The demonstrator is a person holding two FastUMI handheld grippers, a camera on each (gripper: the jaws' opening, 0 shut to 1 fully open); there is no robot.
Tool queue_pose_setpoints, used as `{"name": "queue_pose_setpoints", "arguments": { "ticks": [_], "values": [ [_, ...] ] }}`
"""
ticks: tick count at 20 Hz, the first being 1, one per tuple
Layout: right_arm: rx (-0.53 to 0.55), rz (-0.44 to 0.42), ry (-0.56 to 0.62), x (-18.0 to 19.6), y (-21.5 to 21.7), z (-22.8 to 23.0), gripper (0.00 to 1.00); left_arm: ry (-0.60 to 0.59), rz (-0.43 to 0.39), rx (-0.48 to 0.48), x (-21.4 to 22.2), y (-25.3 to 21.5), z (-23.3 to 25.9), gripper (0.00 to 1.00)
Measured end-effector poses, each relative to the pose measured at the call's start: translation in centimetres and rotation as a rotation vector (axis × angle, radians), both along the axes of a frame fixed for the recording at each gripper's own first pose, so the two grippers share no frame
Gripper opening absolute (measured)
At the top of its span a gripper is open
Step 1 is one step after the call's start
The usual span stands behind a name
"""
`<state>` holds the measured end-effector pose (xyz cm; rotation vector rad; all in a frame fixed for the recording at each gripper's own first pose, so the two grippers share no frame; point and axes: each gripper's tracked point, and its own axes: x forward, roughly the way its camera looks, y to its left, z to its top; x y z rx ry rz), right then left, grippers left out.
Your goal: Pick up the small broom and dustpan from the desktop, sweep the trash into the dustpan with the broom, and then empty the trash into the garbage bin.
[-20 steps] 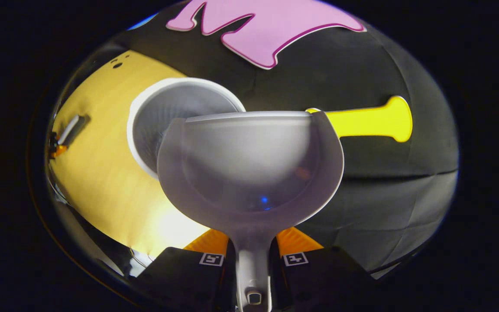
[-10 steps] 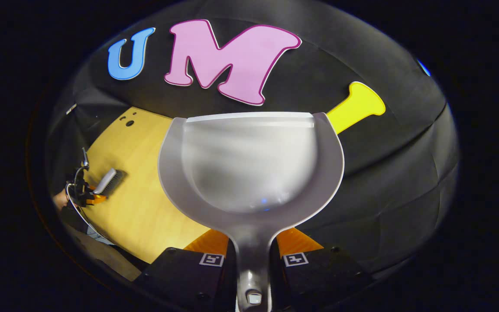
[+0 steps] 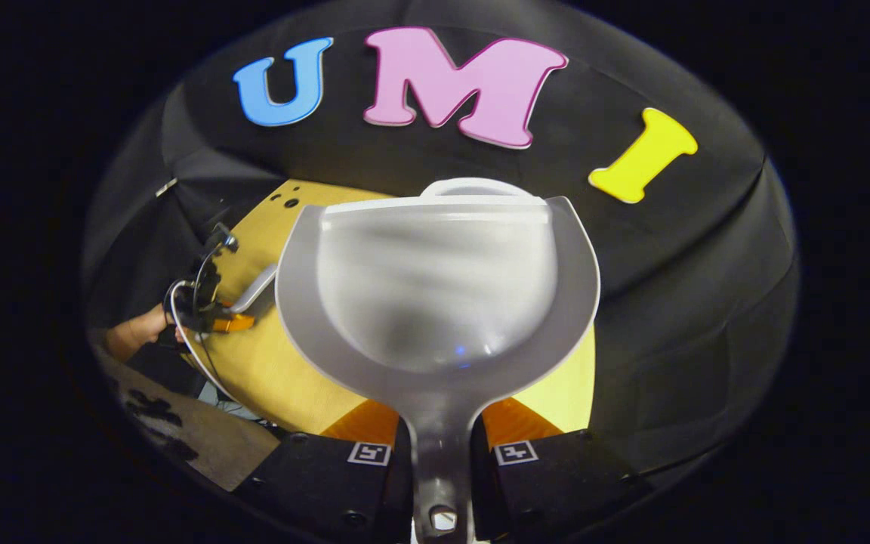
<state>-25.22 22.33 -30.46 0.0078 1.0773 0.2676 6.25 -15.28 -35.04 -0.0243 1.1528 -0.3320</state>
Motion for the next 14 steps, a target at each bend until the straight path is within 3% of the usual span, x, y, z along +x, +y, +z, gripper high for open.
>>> {"name": "queue_pose_setpoints", "arguments": {
  "ticks": [6, 10, 14],
  "values": [
    [0.069, 0.031, 0.142, -6.4, 6.3, -6.9, 0.35, 0.006, -0.005, 0.030, 0.1, 0.1, -0.5, 0.25],
    [0.097, 0.015, 0.202, -6.9, 9.7, -12.4, 0.35, 0.012, -0.010, 0.045, 0.1, 0.1, -0.6, 0.25],
    [0.115, -0.045, 0.236, -4.9, 11.3, -17.3, 0.35, 0.014, -0.015, 0.063, 0.2, 0.0, -0.5, 0.25]
  ]
}}
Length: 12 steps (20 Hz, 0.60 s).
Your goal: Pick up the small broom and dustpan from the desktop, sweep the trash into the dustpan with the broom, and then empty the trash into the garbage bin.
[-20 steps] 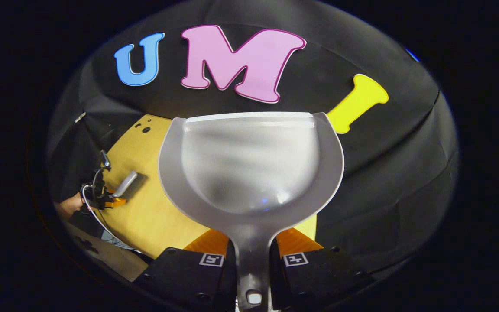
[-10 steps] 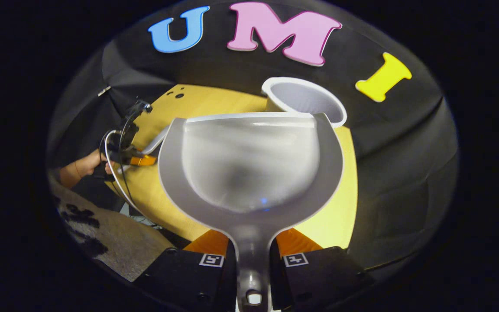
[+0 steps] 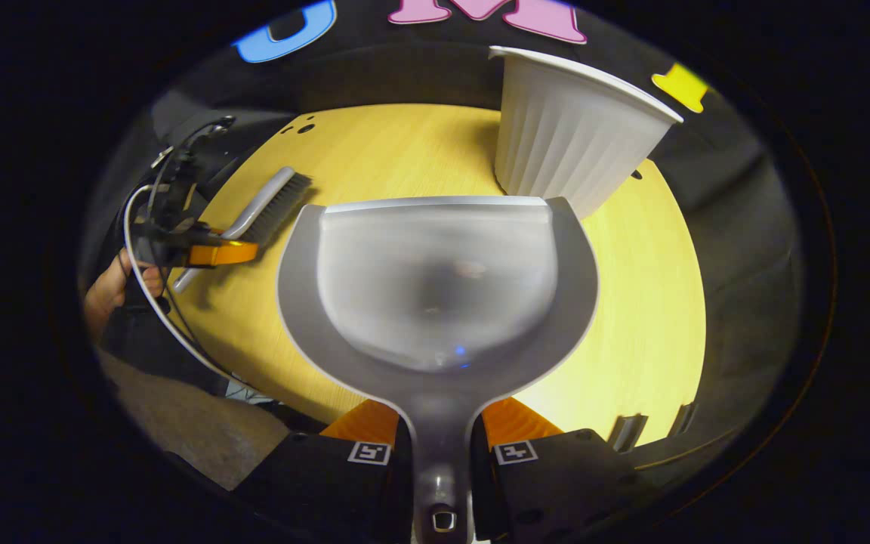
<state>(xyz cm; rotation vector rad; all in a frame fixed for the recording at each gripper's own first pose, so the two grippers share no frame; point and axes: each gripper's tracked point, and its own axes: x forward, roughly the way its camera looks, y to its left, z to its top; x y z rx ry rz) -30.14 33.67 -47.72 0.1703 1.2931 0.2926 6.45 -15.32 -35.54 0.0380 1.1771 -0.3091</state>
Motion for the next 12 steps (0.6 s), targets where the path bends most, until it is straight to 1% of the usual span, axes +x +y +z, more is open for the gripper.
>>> {"name": "queue_pose_setpoints", "arguments": {
  "ticks": [2, 6, 8, 12],
  "values": [
    [-0.001, -0.019, 0.012, 1.0, 0.2, -1.9, 0.35, 0.001, 0.004, 0.004, 0.0, 0.0, 0.0, 0.25],
    [-0.055, -0.012, 0.019, 2.4, 0.3, -4.9, 0.35, 0.006, 0.030, 0.009, 0.0, -0.2, 0.0, 0.25],
    [-0.050, -0.021, 0.026, 2.7, 0.4, -5.4, 0.35, 0.009, 0.040, 0.013, -0.1, -0.4, -0.2, 0.25],
    [-0.048, -0.006, 0.060, 2.8, 1.0, -6.4, 0.35, 0.021, 0.043, 0.031, -0.1, -0.6, -0.5, 0.25]
  ]
}}
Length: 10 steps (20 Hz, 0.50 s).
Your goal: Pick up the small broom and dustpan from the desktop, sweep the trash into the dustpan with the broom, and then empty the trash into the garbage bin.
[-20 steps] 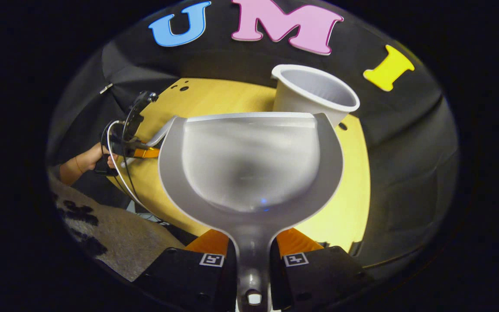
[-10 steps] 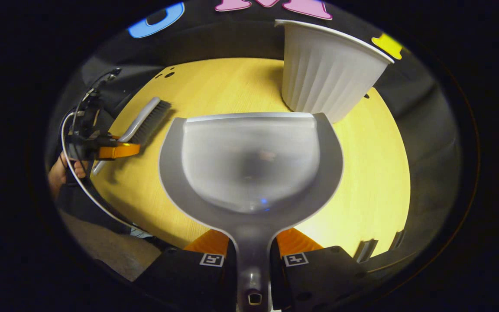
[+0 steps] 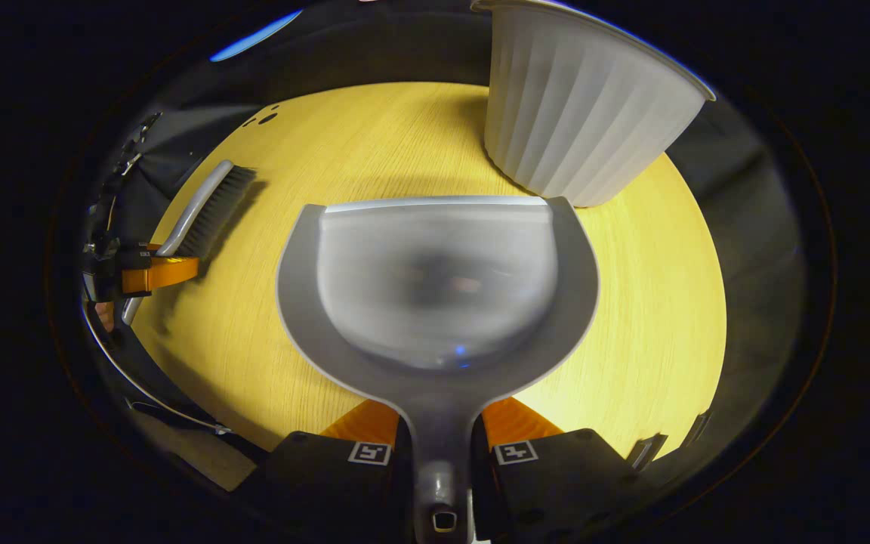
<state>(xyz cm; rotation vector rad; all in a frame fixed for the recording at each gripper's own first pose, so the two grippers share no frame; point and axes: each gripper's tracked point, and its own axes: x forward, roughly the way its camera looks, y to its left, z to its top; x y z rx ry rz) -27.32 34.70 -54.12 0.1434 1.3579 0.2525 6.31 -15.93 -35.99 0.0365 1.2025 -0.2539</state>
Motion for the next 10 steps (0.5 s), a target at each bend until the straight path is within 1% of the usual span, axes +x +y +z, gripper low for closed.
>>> {"name": "queue_pose_setpoints", "arguments": {
  "ticks": [5, 10],
  "values": [
    [0.014, 0.001, 0.042, -0.10, 0.89, -0.72, 0.35, 0.025, -0.001, 0.005, 0.32, -0.09, -0.50, 0.26],
    [0.006, 0.002, 0.037, -0.36, 0.83, -0.99, 0.36, 0.042, 0.004, -0.001, 0.55, -0.55, -0.82, 0.27]
  ]
}}
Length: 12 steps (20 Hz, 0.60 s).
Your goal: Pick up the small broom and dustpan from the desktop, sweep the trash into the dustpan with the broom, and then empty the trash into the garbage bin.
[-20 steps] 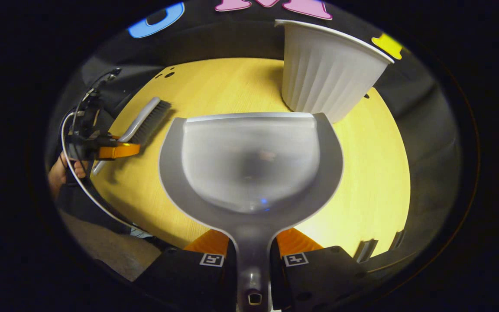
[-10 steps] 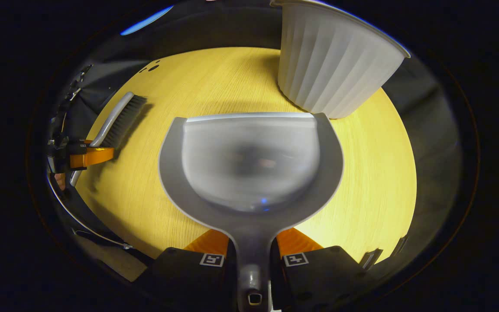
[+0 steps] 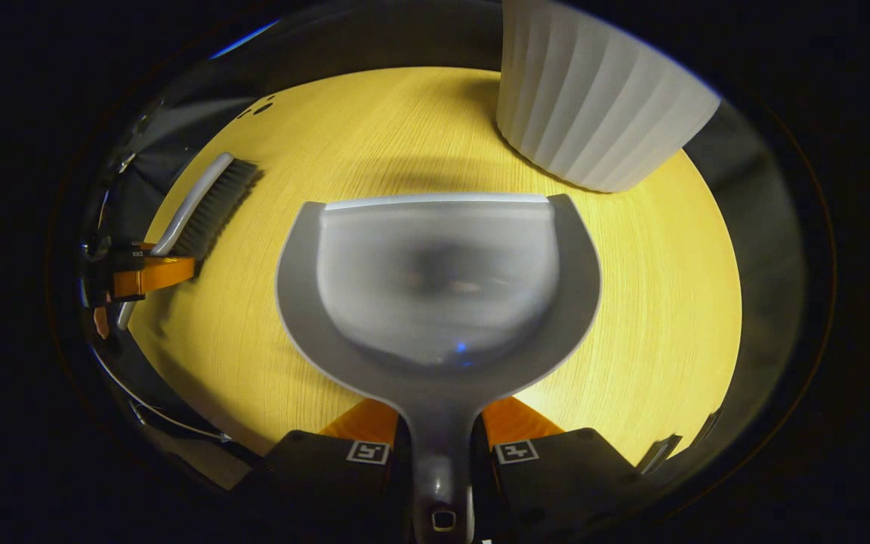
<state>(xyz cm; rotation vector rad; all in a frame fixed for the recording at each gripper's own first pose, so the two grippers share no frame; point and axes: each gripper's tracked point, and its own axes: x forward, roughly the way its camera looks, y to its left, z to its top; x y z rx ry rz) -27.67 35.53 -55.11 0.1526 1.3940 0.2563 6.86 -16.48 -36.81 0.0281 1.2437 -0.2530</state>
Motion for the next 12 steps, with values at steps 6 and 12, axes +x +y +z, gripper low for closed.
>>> {"name": "queue_pose_setpoints", "arguments": {
  "ticks": [6, 12],
  "values": [
    [0.014, 0.010, 0.014, -0.5, 0.3, 0.2, 0.32, 0.003, 0.005, -0.014, 0.1, -0.1, 0.0, 0.30],
    [0.031, -0.003, -0.012, -0.3, 0.1, 0.8, 0.51, -0.034, -0.010, 0.022, 0.1, 0.4, 1.0, 0.61]
  ]
}}
